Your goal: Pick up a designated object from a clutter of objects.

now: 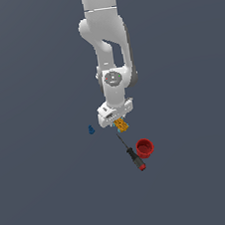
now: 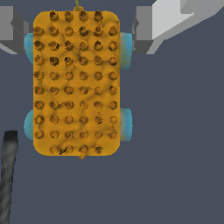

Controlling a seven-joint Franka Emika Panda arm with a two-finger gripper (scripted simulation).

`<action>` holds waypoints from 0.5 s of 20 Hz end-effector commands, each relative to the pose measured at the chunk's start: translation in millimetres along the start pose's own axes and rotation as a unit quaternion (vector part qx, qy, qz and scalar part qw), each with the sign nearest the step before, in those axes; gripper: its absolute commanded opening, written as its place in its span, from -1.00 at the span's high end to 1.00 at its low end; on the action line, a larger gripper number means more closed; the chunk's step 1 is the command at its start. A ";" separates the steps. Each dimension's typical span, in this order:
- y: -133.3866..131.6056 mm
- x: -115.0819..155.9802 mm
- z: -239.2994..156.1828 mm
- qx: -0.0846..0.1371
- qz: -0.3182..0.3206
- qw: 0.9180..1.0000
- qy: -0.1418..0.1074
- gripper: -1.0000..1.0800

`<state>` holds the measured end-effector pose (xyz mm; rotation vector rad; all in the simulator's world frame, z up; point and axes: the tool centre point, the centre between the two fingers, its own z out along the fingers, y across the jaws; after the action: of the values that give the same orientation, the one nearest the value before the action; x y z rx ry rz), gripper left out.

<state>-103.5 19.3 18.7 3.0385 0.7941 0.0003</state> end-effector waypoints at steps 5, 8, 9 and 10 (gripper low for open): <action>-0.5 2.2 -3.1 0.000 0.000 1.000 0.000 1.00; -1.4 6.5 -9.7 0.000 0.000 1.000 0.000 1.00; -1.8 8.5 -12.7 0.000 0.000 1.000 0.000 1.00; -2.2 10.7 -16.1 0.000 0.000 1.000 0.000 1.00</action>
<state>-98.0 24.5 29.9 3.0389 0.7940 -0.0018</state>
